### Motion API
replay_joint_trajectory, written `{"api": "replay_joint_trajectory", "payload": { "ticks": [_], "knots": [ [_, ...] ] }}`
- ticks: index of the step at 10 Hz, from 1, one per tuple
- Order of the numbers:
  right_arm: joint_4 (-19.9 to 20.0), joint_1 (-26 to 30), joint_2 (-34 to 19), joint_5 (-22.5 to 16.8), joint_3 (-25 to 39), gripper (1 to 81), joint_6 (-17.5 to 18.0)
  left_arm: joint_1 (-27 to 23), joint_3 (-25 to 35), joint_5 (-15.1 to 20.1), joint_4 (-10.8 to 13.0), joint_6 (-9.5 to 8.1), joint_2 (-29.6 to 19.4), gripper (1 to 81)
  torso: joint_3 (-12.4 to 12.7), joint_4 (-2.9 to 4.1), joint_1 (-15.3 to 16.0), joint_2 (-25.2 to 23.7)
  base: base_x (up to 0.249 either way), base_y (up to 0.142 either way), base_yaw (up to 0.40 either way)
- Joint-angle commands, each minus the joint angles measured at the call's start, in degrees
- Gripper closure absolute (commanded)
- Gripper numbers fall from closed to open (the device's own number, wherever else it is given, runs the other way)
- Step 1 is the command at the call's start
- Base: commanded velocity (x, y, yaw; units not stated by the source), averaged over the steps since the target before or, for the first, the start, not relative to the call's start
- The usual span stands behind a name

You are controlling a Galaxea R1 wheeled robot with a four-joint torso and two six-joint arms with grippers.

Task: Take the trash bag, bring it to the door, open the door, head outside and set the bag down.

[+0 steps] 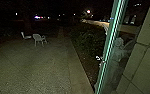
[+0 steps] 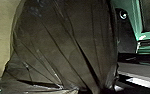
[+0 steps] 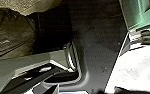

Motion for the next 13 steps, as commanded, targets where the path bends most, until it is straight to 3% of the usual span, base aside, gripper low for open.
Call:
{"api": "replay_joint_trajectory", "payload": {
  "ticks": [1,5,13],
  "knots": [
    [-0.25,1.84,-0.14,-2.45,0.17,1.0,-0.10,-1.69,0.45,4.10,-0.14,0.22,-0.03,81.1,0.00,0.00,0.00,0.00,0.073,0.072,0.000],
    [-0.25,1.92,-0.14,-2.53,0.17,1.0,-0.10,-1.69,0.45,4.10,-0.14,0.22,-0.03,81.1,0.00,0.00,0.00,0.00,0.073,0.072,0.000],
    [-0.34,1.92,-0.14,-2.53,0.08,1.0,-0.19,-1.78,0.45,4.10,-0.14,0.22,-0.03,81.1,0.02,0.00,-0.09,-0.05,0.073,0.000,0.000]
  ]
}}
